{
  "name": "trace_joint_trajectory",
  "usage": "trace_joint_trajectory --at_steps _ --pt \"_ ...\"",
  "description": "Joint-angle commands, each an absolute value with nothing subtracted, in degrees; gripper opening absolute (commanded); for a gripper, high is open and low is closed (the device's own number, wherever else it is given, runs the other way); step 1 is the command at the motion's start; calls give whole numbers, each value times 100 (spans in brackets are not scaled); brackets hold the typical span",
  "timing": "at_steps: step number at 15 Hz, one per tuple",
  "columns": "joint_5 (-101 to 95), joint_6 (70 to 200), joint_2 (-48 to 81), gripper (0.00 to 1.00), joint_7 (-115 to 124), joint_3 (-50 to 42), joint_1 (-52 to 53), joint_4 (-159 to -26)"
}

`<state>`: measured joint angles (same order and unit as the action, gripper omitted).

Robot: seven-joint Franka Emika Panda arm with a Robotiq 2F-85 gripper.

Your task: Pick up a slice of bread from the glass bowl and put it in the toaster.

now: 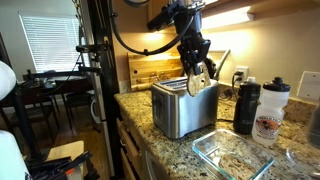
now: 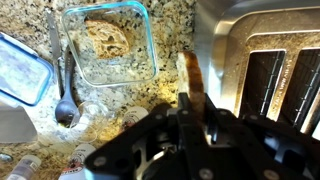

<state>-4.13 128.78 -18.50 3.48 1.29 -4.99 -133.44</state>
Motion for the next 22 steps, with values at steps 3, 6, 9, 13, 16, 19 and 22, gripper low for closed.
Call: trace_joint_trajectory --at_steps 3,6,9,13,16,19,22 --pt "-665 12913 -2104 8 673 284 -412 -13395" --pt "-758 12869 -2110 8 810 413 -375 -13319" --pt "-877 12831 -2077 8 991 560 -338 -13244" --pt "-988 12803 -2055 8 1216 707 -275 -13208" --pt "-976 12784 -2023 8 1308 763 -227 -13183" --pt "-973 12759 -2007 8 1374 805 -204 -13154" --pt "-973 12736 -1967 8 1452 850 -198 -13124"
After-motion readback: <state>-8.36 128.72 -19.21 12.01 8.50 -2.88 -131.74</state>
